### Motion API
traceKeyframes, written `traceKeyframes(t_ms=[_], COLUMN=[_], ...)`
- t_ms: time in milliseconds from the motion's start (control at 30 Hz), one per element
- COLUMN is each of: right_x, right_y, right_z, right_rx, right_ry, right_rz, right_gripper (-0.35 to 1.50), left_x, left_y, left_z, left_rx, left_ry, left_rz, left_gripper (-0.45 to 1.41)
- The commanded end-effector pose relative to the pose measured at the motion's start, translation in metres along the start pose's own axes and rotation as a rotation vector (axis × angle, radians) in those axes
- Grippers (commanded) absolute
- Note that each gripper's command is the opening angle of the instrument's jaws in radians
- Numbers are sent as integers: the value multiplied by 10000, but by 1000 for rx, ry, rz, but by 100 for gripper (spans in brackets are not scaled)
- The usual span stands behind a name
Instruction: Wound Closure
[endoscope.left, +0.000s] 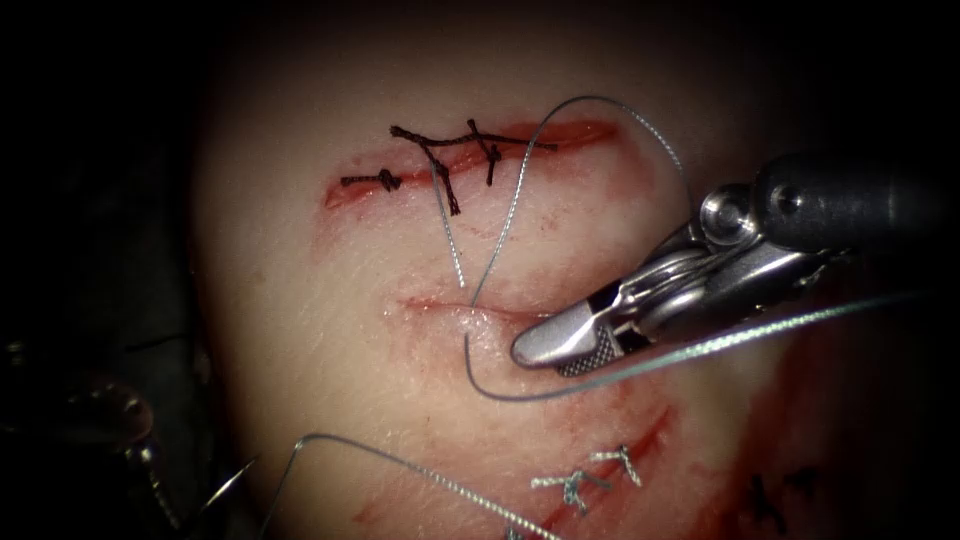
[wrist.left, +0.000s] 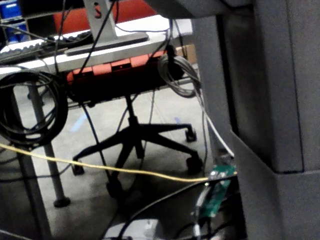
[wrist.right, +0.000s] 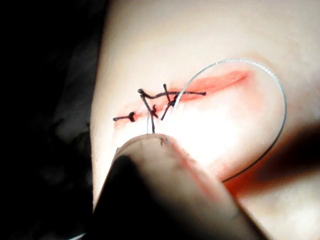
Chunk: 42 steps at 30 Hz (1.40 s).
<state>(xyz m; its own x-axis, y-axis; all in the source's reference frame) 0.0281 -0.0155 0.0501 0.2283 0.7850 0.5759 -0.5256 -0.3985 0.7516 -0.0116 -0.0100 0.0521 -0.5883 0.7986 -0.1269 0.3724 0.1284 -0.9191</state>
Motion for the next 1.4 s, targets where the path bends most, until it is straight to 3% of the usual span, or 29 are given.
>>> traceKeyframes(t_ms=[33,233,500,700,833,933,1133,1167,1233,1400], right_x=[12,28,29,32,34,38,38,39,40,36], right_y=[4,8,3,18,25,27,29,30,30,36], right_z=[10,22,42,69,83,91,91,91,90,79], right_rx=[3,25,53,37,30,21,-31,-37,-51,-116], right_ry=[5,15,21,27,31,37,52,54,59,86], right_rz=[11,51,83,91,92,89,79,79,80,14], right_gripper=[86,86,85,81,69,48,48,36,-30,-35], left_x=[-1,-1,0,0,0,0,0,0,0,-1], left_y=[-7,-7,-7,-7,-6,-6,-5,-5,-5,-5], left_z=[3,3,3,3,3,3,2,2,2,2], left_rx=[-1,-1,-1,-2,-2,-3,-3,-3,-3,-4], left_ry=[-1,-1,-1,-1,-1,-1,-2,-2,-2,-2], left_rz=[-1,-1,-1,-1,-2,-2,-2,-2,-2,-2], left_gripper=[-45,-45,-45,-45,-45,-45,-45,-45,-45,-45])
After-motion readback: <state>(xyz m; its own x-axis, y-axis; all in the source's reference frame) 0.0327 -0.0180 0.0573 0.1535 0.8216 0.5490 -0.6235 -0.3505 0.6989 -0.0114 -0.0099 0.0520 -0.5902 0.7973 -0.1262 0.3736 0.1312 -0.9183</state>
